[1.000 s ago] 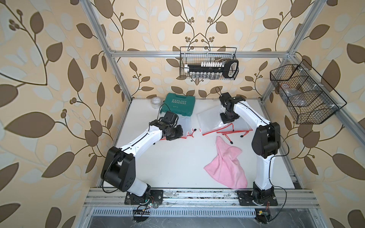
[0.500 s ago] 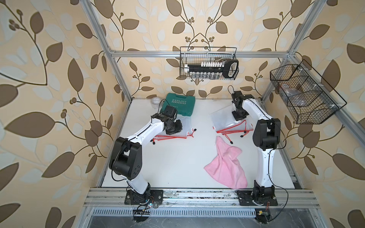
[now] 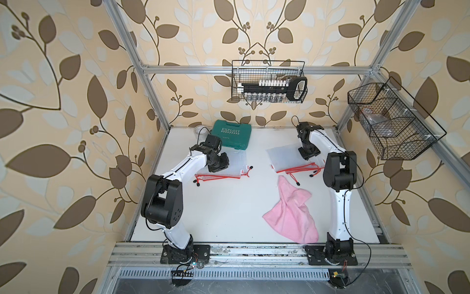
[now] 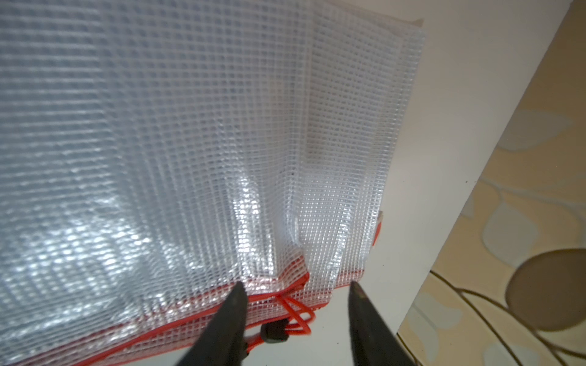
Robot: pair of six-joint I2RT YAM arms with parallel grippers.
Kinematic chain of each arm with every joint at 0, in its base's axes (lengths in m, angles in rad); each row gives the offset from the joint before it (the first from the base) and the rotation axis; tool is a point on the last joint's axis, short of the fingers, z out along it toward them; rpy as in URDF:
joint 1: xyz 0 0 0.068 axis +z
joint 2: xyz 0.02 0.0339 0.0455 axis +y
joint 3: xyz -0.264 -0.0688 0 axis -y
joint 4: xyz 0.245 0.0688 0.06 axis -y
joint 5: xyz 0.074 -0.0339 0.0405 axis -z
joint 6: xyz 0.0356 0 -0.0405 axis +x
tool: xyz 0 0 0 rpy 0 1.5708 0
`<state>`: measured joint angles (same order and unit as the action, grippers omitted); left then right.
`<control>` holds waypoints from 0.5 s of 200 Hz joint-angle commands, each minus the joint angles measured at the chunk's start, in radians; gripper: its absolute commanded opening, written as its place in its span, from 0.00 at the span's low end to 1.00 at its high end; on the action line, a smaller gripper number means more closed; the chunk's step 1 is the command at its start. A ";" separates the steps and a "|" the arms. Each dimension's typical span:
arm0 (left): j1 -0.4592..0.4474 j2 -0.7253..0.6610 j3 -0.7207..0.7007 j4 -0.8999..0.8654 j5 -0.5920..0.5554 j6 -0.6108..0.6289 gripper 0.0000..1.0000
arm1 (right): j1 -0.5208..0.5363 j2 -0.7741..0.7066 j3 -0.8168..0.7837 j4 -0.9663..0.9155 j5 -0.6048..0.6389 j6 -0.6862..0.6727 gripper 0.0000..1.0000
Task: Wipe the document bag
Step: Place the document bag.
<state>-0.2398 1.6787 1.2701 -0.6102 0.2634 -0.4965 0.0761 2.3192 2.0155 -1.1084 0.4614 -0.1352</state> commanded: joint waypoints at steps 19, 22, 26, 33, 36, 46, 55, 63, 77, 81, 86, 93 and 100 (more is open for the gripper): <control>0.034 -0.026 -0.001 -0.008 0.026 0.021 0.21 | -0.005 -0.021 -0.013 -0.008 0.016 0.052 0.85; 0.038 -0.030 -0.002 -0.009 0.024 0.021 0.22 | -0.004 -0.028 -0.012 -0.007 0.009 0.058 0.87; 0.043 -0.033 -0.004 -0.008 0.025 0.022 0.22 | -0.004 -0.037 -0.010 -0.005 -0.002 0.066 0.90; 0.056 -0.039 -0.008 -0.008 0.027 0.018 0.24 | -0.004 -0.054 -0.004 -0.005 -0.022 0.082 0.97; 0.063 -0.043 -0.010 -0.007 0.030 0.017 0.25 | -0.004 -0.062 -0.001 -0.005 -0.034 0.089 0.98; 0.090 -0.051 -0.023 -0.004 0.041 0.012 0.29 | 0.002 -0.087 0.017 -0.015 -0.085 0.118 0.98; 0.118 -0.059 -0.035 -0.002 0.047 0.008 0.33 | 0.010 -0.116 0.020 -0.014 -0.146 0.147 0.98; 0.147 -0.060 -0.046 -0.002 0.059 0.004 0.37 | 0.022 -0.140 0.020 -0.013 -0.214 0.171 0.98; 0.201 -0.054 -0.055 -0.017 0.074 -0.004 0.42 | 0.055 -0.180 0.000 -0.002 -0.312 0.208 0.98; 0.216 -0.050 -0.057 -0.022 0.075 -0.004 0.43 | 0.069 -0.190 -0.010 0.004 -0.340 0.219 0.98; 0.232 -0.047 -0.059 -0.027 0.073 -0.005 0.45 | 0.087 -0.202 -0.022 0.010 -0.375 0.230 0.98; 0.255 -0.042 -0.061 -0.036 0.071 -0.010 0.47 | 0.118 -0.218 -0.040 0.024 -0.426 0.246 0.98; 0.278 -0.037 -0.062 -0.042 0.068 -0.017 0.48 | 0.150 -0.229 -0.058 0.045 -0.468 0.265 0.98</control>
<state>-0.0292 1.6630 1.2171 -0.6136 0.3130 -0.5007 0.1261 2.1696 2.0060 -1.0969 0.2153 0.0353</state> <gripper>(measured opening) 0.462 0.979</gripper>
